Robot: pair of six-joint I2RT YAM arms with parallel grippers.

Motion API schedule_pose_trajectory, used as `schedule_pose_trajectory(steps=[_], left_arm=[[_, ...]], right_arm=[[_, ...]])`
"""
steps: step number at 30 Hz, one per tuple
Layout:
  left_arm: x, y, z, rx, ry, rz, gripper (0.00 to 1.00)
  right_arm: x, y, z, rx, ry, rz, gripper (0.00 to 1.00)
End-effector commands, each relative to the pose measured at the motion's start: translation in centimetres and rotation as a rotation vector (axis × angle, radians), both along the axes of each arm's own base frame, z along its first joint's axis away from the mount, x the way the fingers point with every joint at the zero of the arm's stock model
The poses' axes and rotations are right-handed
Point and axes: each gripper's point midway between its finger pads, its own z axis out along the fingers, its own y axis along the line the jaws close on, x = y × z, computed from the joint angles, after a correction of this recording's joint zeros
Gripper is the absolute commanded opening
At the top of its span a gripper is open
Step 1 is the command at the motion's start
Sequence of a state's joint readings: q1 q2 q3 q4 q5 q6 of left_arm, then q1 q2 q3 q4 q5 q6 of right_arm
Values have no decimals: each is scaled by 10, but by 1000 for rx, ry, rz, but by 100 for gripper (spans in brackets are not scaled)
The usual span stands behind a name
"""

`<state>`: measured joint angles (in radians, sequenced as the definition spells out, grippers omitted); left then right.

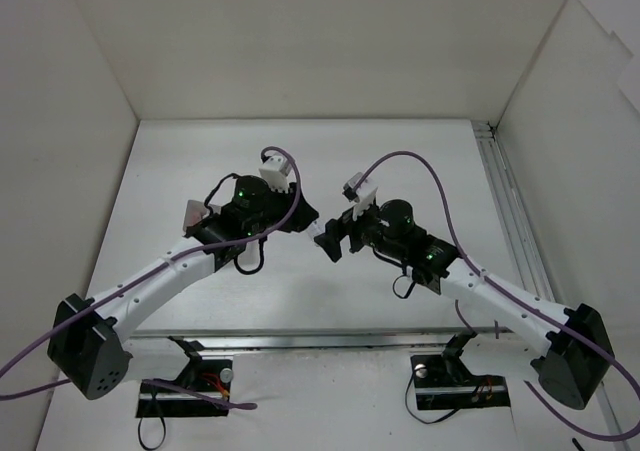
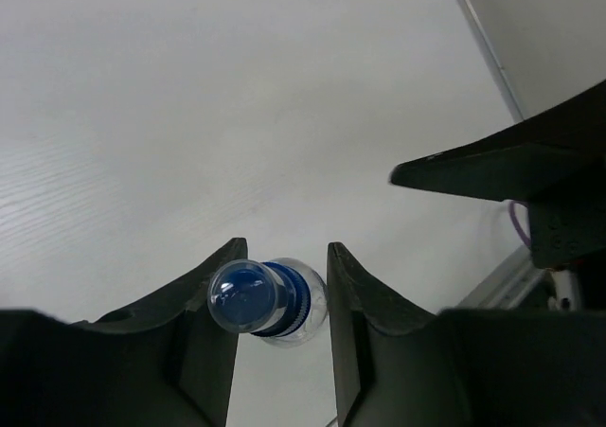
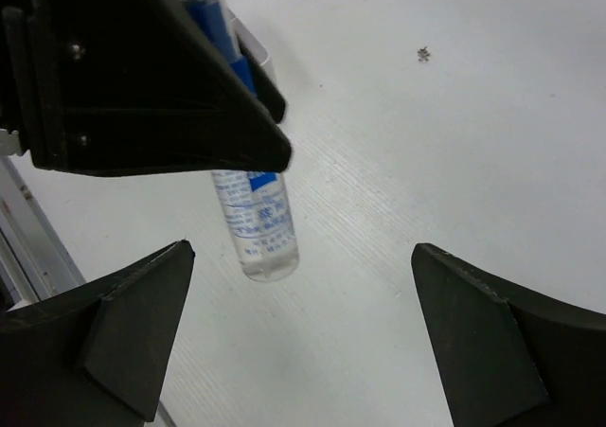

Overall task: Sort the stationery into containers
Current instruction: Place the stationery in the storage box.

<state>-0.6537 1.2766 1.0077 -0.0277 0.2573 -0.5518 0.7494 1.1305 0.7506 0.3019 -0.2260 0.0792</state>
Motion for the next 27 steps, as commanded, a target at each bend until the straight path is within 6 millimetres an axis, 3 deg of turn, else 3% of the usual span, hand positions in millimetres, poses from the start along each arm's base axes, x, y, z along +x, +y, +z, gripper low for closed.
schedule_pose_trajectory(steps=[1,7,10,17,20,27], left_arm=[[16,38,29,45,-116,172,0],[43,143,9,266,-116,604,0],[51,173,3,321,-123,717,0],[68,207,-31,473,-86,876,0],[77,204,-50,524,-54,874,0],[84,212,-60,565,-23,930,0]], right_arm=[[17,-6,35,47,-51,-109,98],[30,-55,26,-15,-39,-373,98],[31,-79,17,-81,-38,-473,98],[28,-115,19,-59,-36,-648,98],[24,-122,27,-25,-49,-662,98],[20,-130,26,-25,-55,-669,98]])
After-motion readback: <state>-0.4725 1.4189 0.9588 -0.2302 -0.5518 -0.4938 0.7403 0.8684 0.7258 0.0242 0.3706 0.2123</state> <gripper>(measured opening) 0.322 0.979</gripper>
